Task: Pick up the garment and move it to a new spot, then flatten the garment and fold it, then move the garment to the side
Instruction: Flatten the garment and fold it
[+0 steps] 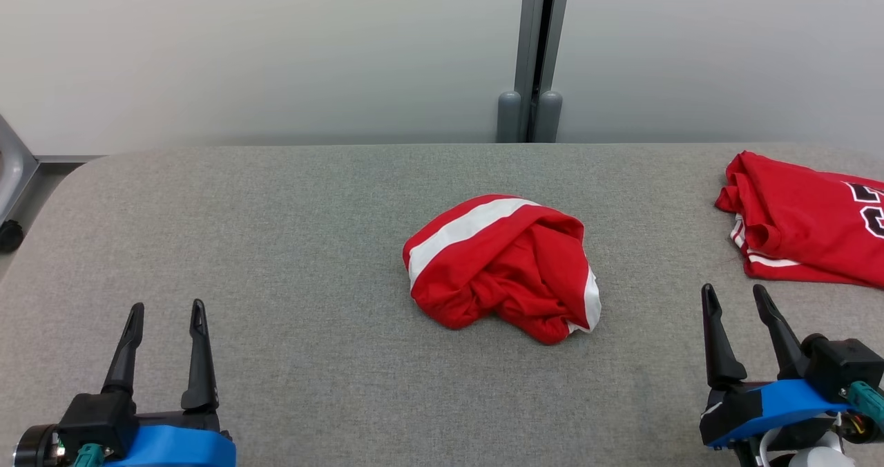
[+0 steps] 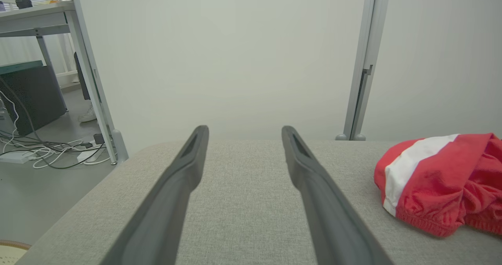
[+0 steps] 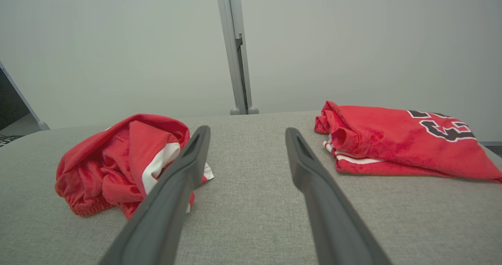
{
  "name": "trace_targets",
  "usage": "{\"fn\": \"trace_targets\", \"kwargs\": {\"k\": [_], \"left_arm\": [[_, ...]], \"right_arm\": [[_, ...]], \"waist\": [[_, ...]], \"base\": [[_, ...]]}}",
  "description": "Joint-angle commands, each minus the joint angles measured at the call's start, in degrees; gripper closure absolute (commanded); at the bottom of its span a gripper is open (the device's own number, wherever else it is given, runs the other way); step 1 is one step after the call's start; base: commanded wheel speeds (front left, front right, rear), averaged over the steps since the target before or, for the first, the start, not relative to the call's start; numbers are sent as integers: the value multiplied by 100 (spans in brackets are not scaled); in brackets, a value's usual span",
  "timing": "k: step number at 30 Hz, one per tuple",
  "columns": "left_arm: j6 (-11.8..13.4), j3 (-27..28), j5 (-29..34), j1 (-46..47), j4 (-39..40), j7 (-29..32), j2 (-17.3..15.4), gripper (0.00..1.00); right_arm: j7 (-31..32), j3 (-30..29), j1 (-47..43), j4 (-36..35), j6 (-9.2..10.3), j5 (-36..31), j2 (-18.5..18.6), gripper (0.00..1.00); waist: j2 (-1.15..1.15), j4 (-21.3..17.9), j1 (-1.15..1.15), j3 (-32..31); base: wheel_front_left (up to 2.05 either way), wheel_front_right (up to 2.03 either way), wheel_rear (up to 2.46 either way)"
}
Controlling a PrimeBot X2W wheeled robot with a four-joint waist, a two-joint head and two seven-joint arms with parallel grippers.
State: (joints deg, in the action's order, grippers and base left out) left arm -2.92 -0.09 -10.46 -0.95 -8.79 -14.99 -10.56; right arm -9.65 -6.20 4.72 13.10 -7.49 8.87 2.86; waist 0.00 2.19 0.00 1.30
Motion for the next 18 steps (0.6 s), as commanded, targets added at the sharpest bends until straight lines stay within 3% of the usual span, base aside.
{"fn": "trace_targets", "kwargs": {"k": [1,18], "left_arm": [[-31,60,45,-39,-17,-27,25,0],[-169,230,232,22,-53,-27,178,0]], "right_arm": [[13,-11,-58,-29,-1,-6,7,0],[6,8,88,2,-1,-24,30,0]], "waist": [[0,3,0,-2],[0,-8,0,61]], "base": [[0,0,0],[0,0,0]]}}
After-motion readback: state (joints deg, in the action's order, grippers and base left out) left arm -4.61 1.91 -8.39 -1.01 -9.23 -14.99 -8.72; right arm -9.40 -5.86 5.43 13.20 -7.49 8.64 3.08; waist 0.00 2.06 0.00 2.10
